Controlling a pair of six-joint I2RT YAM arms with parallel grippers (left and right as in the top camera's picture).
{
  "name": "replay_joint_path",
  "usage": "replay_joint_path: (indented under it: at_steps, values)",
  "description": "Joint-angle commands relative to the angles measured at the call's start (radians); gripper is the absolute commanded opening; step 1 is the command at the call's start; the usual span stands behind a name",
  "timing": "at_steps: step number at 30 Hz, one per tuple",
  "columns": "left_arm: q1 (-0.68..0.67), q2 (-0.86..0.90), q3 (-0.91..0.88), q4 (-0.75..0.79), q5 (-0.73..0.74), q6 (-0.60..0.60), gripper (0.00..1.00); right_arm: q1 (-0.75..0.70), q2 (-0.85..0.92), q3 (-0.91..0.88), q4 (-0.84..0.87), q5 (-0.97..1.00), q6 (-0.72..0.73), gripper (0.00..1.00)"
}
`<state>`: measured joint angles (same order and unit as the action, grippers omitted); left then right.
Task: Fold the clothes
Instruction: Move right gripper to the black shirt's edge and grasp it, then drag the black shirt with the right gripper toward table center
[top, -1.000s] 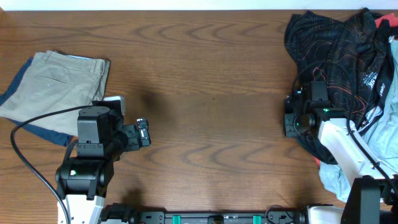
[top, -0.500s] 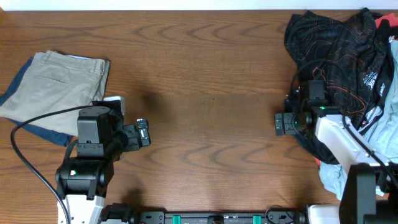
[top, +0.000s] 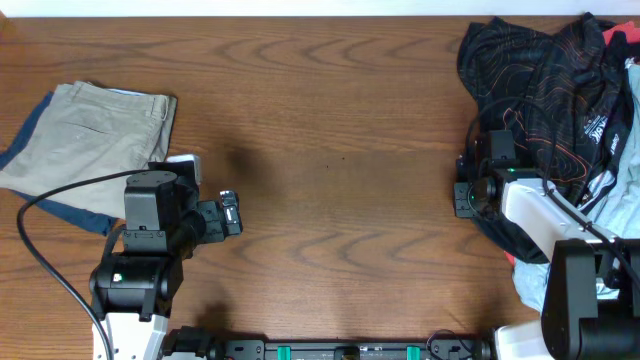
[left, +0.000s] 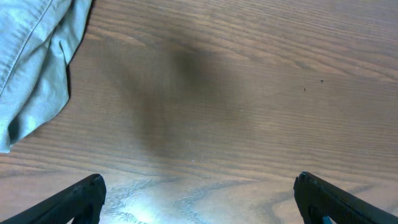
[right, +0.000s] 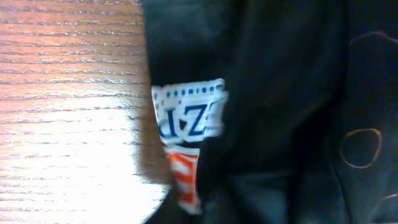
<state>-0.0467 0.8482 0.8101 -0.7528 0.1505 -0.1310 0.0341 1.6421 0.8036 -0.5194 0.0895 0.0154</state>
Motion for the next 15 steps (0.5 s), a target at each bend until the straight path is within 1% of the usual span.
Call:
replay_joint_path:
  at_steps: [1,4,6,11,15]
  values:
    - [-0.003,0.0,0.014,-0.002,-0.001,-0.005,0.98,-0.001,0.023,-0.006,-0.015,-0.018,0.006,0.01]
    - [-0.002,0.0,0.014,-0.002,-0.001,-0.005,0.98,-0.001,-0.002,0.015,-0.06,-0.054,0.006,0.01]
    - [-0.003,0.0,0.014,-0.002,-0.001,-0.005,0.98,-0.001,-0.038,0.058,-0.122,-0.093,0.006,0.01]
    - [-0.003,0.0,0.014,-0.002,-0.001,-0.005,0.98,-0.001,-0.143,0.232,-0.309,-0.137,0.006,0.01]
    - [-0.002,0.0,0.014,-0.002,-0.002,-0.005,0.98,0.001,-0.227,0.339,-0.416,-0.297,-0.003,0.01]
